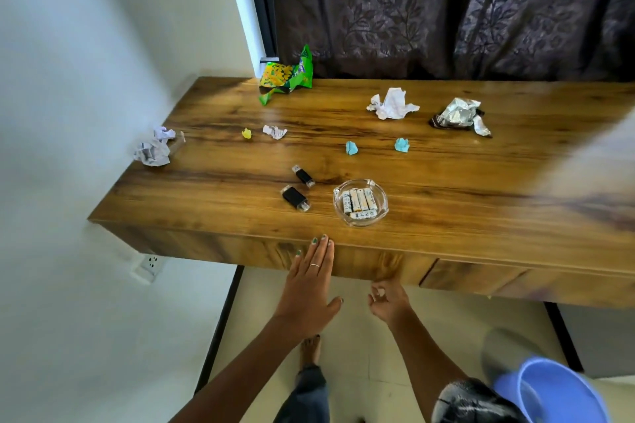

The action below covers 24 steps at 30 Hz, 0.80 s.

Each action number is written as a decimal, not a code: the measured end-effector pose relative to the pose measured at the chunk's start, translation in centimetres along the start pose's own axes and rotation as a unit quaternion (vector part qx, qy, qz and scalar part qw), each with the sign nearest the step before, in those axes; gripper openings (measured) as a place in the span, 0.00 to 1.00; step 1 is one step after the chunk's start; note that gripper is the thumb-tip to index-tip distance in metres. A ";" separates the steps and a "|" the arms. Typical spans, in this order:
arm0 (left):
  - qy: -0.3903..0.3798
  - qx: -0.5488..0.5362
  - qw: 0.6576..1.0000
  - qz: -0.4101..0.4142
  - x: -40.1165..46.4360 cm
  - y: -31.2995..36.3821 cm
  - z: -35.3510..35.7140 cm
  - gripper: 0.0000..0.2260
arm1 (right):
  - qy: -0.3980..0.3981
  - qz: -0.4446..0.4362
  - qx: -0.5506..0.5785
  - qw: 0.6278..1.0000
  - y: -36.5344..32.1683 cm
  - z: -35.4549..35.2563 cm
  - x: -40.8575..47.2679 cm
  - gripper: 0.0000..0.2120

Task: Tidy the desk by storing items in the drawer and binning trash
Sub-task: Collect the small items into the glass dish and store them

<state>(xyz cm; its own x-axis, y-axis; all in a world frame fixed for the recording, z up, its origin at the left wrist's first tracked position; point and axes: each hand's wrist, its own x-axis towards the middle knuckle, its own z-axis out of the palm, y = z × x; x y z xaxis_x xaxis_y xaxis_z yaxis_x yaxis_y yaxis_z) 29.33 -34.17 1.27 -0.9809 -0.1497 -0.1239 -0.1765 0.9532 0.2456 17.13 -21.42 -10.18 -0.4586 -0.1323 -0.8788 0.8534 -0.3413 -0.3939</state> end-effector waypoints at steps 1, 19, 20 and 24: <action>0.002 -0.001 1.000 -0.002 0.0 0.1 0.1 0.39 | -0.002 0.003 -0.004 1.000 0.1 -0.2 0.0 0.11; 0.056 -0.019 0.995 -0.077 -0.8 2.0 3.5 0.33 | -0.155 -0.062 -0.432 0.886 6.0 -6.2 -11.6 0.05; 0.048 -0.011 0.995 -0.083 -1.2 2.3 3.6 0.33 | -0.200 -0.075 -0.464 0.859 5.7 -5.5 -13.3 0.05; -0.023 0.014 0.994 -0.108 -2.3 2.5 3.5 0.33 | -0.304 -0.121 -0.586 0.741 3.1 -3.6 -18.8 0.13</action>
<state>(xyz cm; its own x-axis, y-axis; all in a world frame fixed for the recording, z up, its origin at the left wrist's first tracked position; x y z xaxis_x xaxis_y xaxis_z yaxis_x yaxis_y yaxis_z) 31.42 -30.52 -1.19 -0.9157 -0.3393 -0.2153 -0.3788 0.9076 0.1808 29.27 -16.65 4.12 -0.3556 -0.7160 -0.6008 0.1945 0.5721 -0.7968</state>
